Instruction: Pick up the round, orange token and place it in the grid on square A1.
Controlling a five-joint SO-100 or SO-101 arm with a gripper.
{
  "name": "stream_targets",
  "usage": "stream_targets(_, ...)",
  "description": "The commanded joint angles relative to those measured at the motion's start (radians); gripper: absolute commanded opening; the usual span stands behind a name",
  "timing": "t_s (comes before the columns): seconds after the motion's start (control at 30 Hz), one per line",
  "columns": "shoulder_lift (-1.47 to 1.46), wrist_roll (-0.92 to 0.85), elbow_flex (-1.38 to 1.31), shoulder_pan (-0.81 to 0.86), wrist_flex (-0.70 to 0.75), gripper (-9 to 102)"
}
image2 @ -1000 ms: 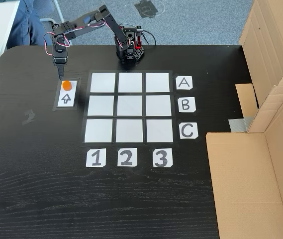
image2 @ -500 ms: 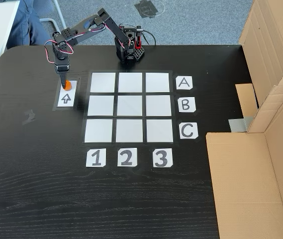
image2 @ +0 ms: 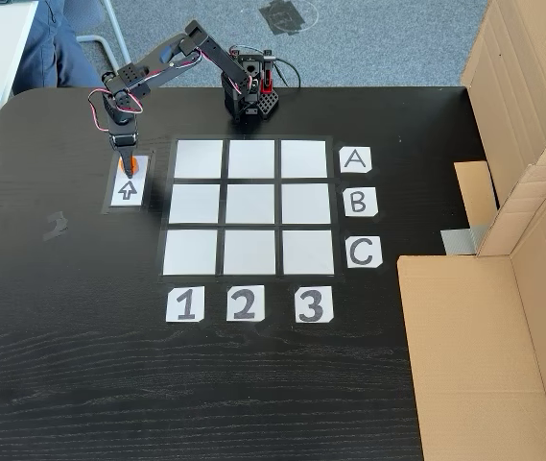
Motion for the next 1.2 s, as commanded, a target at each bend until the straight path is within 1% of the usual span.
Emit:
stream_targets(0.0,0.006,0.011,-0.057,0.006,-0.008,31)
stream_targets(0.73,0.046,0.044,-0.046,0.021,0.003,30)
stream_targets(1.17,0.051,0.046,0.008,0.035,0.002,30)
